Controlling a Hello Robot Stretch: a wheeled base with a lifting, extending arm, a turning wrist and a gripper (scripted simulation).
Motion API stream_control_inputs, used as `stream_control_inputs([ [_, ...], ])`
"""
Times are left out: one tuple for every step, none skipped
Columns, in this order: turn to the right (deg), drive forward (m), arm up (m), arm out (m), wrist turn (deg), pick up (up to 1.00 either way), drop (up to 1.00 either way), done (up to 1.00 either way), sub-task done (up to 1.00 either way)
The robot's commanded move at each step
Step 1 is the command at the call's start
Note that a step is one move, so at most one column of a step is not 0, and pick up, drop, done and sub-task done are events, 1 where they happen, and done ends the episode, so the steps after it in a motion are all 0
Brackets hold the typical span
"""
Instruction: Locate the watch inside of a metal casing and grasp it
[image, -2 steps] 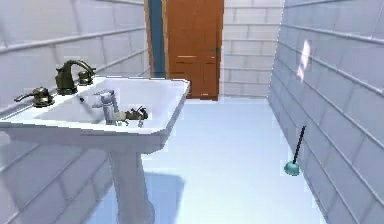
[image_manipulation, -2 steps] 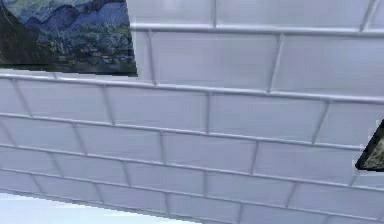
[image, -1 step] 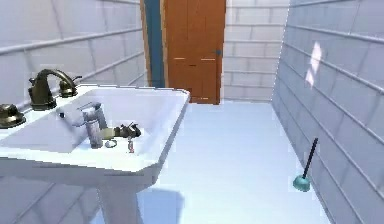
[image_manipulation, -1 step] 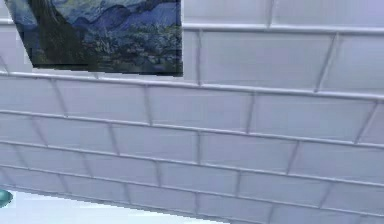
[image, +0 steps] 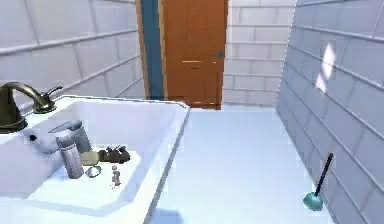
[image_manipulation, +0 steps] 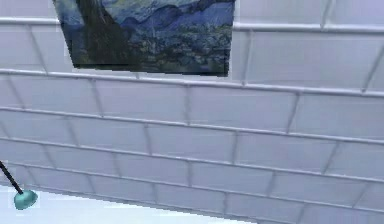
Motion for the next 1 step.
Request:
stream_control_inputs([
  [45.0,0.00,0.00,0.00,0.0,0.00,0.00,0.00,0.00],
])
